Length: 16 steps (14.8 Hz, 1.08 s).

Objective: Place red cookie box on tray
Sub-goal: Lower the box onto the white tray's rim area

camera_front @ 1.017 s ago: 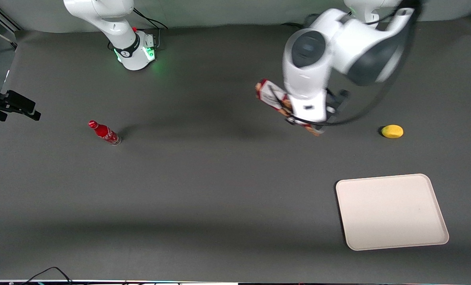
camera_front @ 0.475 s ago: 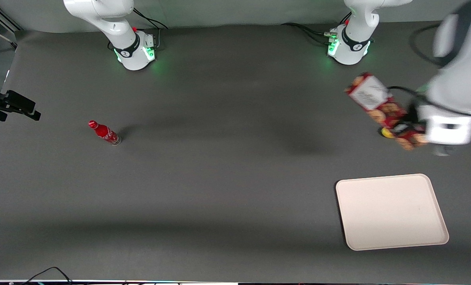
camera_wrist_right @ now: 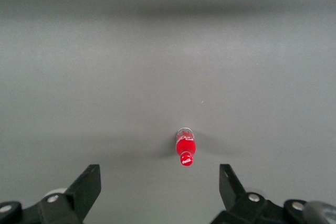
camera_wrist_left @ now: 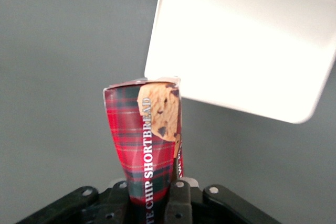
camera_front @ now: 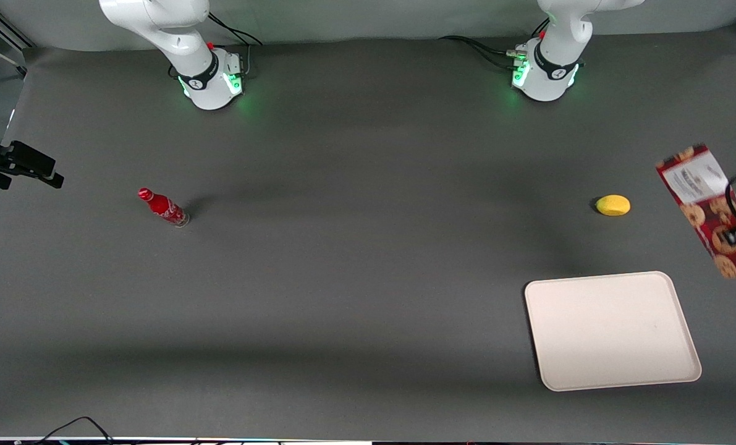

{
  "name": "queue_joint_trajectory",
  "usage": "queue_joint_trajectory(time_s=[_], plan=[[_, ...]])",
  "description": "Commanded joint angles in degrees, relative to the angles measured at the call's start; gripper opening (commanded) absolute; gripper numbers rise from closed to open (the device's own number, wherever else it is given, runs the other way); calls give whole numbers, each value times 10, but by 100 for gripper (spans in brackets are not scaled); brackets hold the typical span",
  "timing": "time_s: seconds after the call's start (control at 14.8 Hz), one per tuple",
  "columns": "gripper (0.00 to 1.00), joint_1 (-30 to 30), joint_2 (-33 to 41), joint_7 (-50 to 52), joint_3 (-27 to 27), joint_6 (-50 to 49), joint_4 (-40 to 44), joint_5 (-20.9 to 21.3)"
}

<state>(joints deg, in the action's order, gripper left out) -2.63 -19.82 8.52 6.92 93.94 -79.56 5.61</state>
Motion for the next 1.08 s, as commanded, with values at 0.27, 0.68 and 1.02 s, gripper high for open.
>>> queue_joint_trajectory(time_s=[0.27,0.68,1.02], plan=[[0,-12,-283,-152,22,126,203,-37],[0,-36,-356,-238,28,271,204,-63],[100,-42,-372,-245,28,305,199,-65]])
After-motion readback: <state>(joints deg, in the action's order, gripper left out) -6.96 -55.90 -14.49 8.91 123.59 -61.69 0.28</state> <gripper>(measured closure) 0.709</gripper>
